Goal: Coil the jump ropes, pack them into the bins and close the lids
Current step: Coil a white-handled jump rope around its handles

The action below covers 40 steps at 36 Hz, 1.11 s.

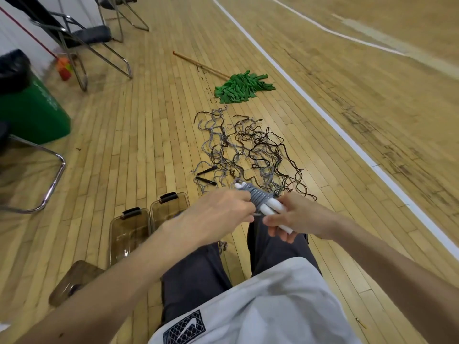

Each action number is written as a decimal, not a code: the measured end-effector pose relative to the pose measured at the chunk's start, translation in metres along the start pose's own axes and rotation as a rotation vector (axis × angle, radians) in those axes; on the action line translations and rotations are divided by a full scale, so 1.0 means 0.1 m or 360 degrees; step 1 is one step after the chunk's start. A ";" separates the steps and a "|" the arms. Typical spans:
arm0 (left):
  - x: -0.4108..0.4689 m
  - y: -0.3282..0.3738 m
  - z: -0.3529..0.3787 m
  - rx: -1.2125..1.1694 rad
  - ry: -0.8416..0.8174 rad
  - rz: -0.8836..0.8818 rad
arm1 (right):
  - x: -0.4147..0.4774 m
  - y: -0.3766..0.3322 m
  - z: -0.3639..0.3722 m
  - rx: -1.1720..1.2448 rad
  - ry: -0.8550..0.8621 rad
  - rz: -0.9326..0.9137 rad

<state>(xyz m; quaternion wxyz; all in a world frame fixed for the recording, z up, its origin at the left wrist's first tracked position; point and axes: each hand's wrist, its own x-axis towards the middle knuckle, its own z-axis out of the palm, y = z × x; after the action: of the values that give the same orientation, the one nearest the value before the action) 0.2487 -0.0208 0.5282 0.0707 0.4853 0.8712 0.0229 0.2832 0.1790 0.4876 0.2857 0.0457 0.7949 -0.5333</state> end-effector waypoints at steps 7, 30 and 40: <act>0.15 -0.14 -0.23 -0.0194 -0.0126 0.0099 | -0.04 -0.15 0.07 -0.0257 -0.0283 0.0085; 0.29 -0.31 -0.11 -0.1659 -0.0555 -0.0020 | -0.37 -0.40 0.14 -0.0440 -0.0711 -0.0214; 0.25 -0.36 0.06 -0.2034 -0.0484 0.0002 | -0.45 -0.40 0.19 -0.0177 -0.0686 -0.0344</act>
<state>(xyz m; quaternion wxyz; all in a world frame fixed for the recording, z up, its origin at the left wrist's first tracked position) 0.2068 -0.0186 0.5162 0.4675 0.3462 0.6660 0.4670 0.3133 0.1554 0.5383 0.3920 -0.1701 0.7440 -0.5137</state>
